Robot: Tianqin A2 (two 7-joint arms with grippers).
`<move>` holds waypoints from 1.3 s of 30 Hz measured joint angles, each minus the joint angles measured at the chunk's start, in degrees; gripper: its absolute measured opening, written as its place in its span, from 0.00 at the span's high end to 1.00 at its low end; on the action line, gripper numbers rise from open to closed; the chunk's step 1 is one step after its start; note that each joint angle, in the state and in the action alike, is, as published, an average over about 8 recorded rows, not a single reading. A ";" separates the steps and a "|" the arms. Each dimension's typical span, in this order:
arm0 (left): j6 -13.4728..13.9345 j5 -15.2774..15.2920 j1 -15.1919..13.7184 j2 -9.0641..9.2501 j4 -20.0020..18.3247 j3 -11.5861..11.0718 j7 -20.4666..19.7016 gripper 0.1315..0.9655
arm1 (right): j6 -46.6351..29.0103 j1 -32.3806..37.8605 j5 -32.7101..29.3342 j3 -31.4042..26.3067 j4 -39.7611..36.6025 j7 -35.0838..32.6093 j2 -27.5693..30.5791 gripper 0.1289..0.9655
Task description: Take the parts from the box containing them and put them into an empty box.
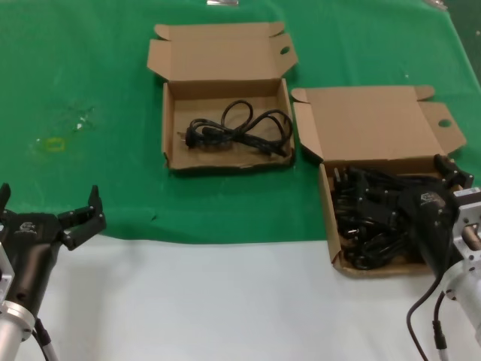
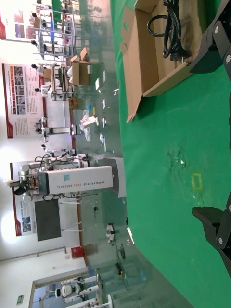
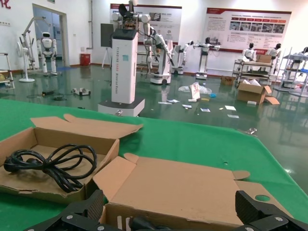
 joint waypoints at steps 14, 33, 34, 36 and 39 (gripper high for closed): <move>0.00 0.00 0.00 0.00 0.00 0.00 0.00 0.00 | 0.00 0.00 0.00 0.00 0.00 0.00 0.00 0.00; 0.00 0.00 0.00 0.00 0.00 0.00 0.00 0.00 | 0.00 0.00 0.00 0.00 0.00 0.00 0.00 0.00; 0.00 0.00 0.00 0.00 0.00 0.00 0.00 0.00 | 0.00 0.00 0.00 0.00 0.00 0.00 0.00 0.00; 0.00 0.00 0.00 0.00 0.00 0.00 0.00 0.00 | 0.00 0.00 0.00 0.00 0.00 0.00 0.00 0.00; 0.00 0.00 0.00 0.00 0.00 0.00 0.00 0.00 | 0.00 0.00 0.00 0.00 0.00 0.00 0.00 0.00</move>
